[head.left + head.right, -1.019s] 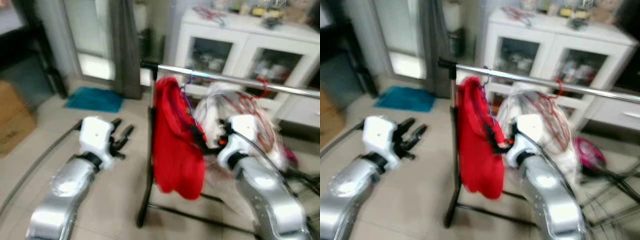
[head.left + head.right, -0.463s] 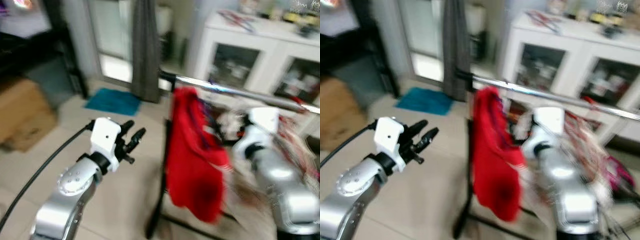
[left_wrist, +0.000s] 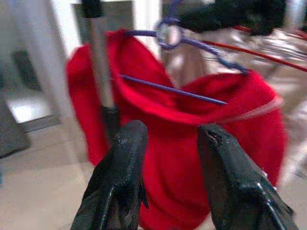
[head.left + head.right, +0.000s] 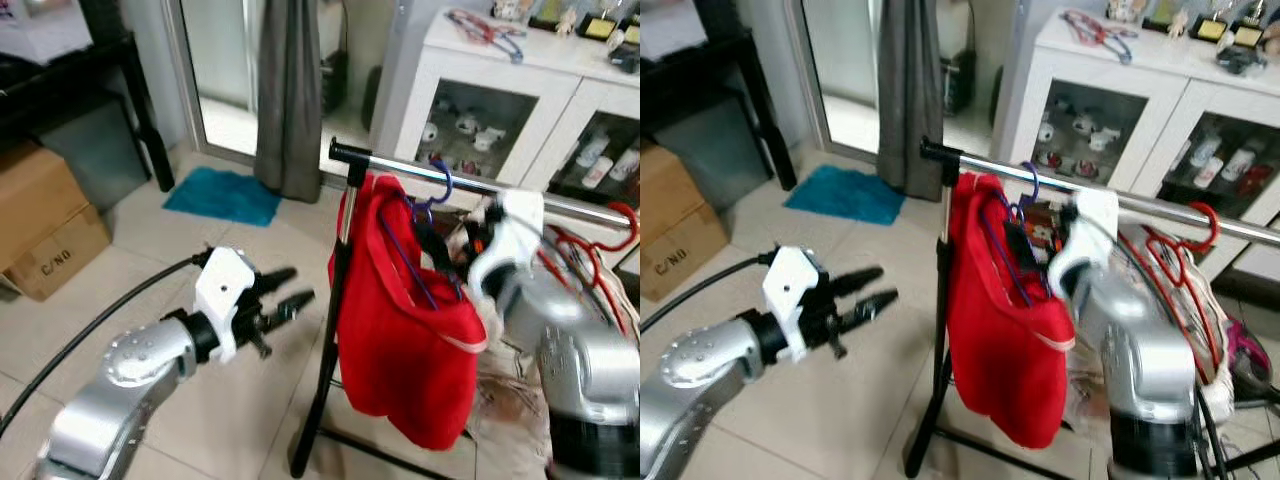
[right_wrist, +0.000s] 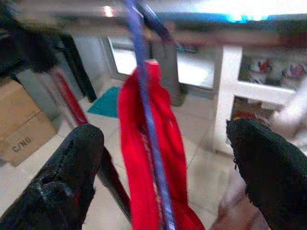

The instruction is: Hang hanger

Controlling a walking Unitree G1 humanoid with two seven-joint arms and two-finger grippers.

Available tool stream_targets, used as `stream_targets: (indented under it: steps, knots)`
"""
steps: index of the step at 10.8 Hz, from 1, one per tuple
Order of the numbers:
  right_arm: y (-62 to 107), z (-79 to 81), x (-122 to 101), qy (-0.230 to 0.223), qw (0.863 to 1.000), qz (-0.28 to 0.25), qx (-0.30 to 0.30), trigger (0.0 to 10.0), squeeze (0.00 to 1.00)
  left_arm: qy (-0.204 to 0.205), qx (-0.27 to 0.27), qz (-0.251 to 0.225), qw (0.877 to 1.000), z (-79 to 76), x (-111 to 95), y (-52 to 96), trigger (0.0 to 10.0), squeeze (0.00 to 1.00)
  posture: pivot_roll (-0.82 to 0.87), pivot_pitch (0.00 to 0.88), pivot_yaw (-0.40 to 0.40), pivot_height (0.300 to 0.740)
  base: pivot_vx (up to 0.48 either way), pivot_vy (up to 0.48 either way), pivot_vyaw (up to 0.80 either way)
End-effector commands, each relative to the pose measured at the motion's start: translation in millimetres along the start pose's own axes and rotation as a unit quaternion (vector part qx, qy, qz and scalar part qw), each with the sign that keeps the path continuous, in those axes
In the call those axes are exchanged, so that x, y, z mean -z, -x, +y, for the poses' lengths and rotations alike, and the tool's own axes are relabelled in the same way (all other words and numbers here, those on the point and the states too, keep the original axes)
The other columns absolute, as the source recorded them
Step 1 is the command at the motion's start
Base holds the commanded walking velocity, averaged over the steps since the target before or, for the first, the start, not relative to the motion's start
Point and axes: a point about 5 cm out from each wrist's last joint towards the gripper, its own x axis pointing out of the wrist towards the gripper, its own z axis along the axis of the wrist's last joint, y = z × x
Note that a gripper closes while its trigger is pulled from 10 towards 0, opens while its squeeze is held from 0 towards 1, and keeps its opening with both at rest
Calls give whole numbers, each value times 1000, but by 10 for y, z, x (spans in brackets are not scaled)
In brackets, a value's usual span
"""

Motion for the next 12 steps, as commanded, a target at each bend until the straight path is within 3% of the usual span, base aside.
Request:
stream_targets:
  steps: [1,4,5,6,9,12]
  knots:
    - [-34,-48,17,9,1000,20,7,10000,0,-6,43,3,999,-73,-38,-1,10000,0,24,0,-55,740,0,0,0]
    - [-293,-30,-28,-5,999,46,-20,10000,0,-12,106,16,994,-96,-57,-9,10000,0,25,0,-60,740,0,0,0]
    - [-420,-54,-45,-20,998,61,-1,3333,0,-15,121,19,992,-107,-70,-18,10000,0,33,0,-65,740,0,0,0]
    - [-462,-70,-64,-31,997,72,7,0,0,-17,126,19,992,-115,-76,-19,10000,0,38,0,-69,740,0,0,0]
    - [-454,-64,-93,-76,994,83,-10,0,0,-14,134,21,991,-130,-68,-6,10000,0,33,0,-61,740,0,0,0]
    - [-434,-74,-104,-87,992,90,-22,0,0,-14,142,23,990,-125,-70,-15,10000,0,30,0,-55,740,0,0,0]
